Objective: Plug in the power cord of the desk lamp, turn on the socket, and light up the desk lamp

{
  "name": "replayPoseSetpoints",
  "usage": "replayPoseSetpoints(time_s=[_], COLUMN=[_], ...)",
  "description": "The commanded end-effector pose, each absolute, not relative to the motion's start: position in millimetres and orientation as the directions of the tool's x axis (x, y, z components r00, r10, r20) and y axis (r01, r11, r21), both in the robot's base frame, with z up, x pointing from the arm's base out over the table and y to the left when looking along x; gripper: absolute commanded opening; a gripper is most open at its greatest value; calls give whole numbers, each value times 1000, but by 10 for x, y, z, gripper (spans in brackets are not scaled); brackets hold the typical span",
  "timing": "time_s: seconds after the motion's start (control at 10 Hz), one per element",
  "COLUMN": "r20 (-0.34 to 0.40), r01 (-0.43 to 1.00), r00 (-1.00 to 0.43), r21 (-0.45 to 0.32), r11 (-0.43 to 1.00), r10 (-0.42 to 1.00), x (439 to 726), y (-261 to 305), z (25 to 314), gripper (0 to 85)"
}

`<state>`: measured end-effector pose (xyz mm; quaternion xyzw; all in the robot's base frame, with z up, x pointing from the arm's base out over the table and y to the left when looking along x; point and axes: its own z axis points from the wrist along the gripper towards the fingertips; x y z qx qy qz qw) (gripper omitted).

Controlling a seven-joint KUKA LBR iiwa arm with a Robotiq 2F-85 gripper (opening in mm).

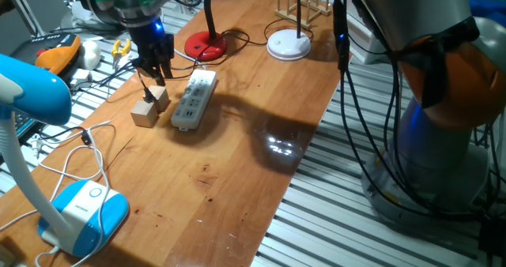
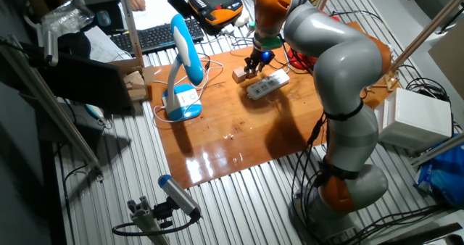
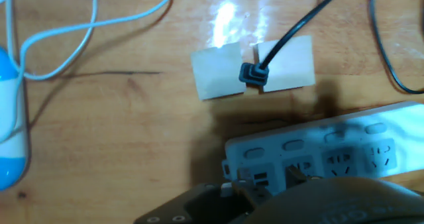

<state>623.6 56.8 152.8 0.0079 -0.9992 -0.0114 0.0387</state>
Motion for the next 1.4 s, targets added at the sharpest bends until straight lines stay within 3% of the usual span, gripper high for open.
replayPoseSetpoints(time_s=[0.0, 0.2, 0.3, 1.3], r20=[72, 53, 52, 26], r01=[-8, 1, 13, 82], r00=[-997, -999, -999, -996], r21=[20, 7, 13, 24], r11=[1000, 1000, 1000, 996], r10=[-10, 1, 12, 81], x=[6272, 6361, 6411, 6756], y=[565, 577, 575, 609], z=[1498, 1411, 1356, 975], gripper=[340, 340, 510, 510])
